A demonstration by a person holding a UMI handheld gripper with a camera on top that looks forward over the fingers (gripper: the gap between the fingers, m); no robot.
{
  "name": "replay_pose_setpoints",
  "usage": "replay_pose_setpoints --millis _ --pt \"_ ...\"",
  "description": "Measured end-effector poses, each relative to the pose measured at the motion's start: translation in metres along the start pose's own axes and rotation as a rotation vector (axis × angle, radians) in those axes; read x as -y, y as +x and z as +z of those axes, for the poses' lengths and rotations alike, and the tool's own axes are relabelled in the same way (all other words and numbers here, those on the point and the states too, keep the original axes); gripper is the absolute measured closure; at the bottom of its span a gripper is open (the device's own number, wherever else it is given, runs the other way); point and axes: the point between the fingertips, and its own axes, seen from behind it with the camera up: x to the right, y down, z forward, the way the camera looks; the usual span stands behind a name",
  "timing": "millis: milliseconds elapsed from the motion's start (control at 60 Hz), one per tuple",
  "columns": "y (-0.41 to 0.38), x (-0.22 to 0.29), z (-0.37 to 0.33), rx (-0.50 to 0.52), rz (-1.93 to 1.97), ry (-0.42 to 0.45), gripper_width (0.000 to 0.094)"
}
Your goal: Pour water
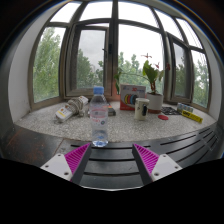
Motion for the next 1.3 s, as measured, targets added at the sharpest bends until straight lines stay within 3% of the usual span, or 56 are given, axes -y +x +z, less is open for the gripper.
replay_pose_setpoints --millis 233,333,383,467,533,650,817,933,1067,1200,1300 --pt "-0.043 0.059 0.104 0.019 -0.011 0.120 0.0091" --pt "-0.045 0.065 0.134 0.003 -0.008 0.142 0.0141" --pt "-0.047 0.067 0.144 -0.005 -0.006 0.149 0.0204" --pt "-0.045 0.074 0.151 -0.019 -0.013 0.184 0.0429" --pt "-0.045 0.075 0.153 -0.024 -0.015 0.191 0.0470" --pt "-0.044 0.077 0.154 -0.016 0.001 0.204 0.0634" --pt "-0.053 0.092 0.141 0.058 0.017 0.225 0.0665" --pt "-0.065 0.135 0.121 0.171 0.083 0.278 0.0665" --pt "-0.072 0.224 0.096 0.349 0.283 0.398 0.0664" --pt "-0.048 0.312 0.085 0.586 0.636 0.484 0.0665" --pt "-0.019 0.361 0.095 0.789 0.987 0.482 0.0666"
